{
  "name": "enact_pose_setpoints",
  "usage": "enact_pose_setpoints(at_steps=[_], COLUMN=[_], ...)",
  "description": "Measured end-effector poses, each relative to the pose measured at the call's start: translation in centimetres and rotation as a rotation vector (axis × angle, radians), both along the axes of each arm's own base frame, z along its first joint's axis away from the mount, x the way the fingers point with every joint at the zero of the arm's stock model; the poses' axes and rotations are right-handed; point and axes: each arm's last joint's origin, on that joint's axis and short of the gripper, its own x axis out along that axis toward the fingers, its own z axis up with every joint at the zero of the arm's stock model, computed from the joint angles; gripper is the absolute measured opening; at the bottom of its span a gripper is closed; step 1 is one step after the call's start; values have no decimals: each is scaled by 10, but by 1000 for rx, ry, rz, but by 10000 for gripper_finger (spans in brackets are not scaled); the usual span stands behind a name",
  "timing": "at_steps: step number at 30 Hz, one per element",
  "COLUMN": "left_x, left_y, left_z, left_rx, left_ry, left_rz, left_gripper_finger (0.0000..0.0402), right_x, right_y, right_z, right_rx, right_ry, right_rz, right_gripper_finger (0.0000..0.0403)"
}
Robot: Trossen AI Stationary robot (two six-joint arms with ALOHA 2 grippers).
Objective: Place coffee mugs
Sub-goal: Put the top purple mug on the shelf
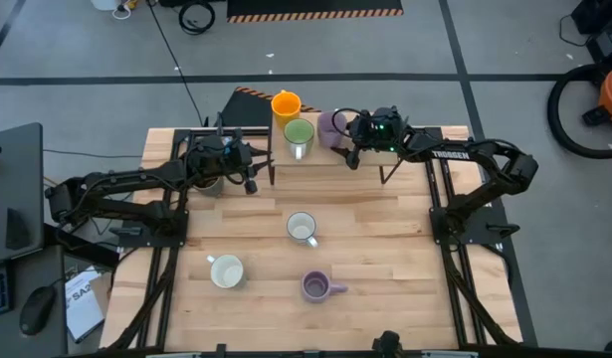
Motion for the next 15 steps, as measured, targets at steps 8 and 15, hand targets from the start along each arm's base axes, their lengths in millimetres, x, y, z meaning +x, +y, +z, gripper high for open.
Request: enact_pose_setpoints(at_steps=[8,15], left_x=[0,0], left_y=[0,0], left_z=[0,0], left_rx=[1,0], left_ry=[4,3], left_rz=[1,2], left_gripper_finger=[110,110], right_x=[-2,-5], right_y=[-1,0], right_z=[1,3], right_rx=[-25,-12], right_ry=[14,43], right_rz=[-5,-29], right_gripper_finger=[376,376])
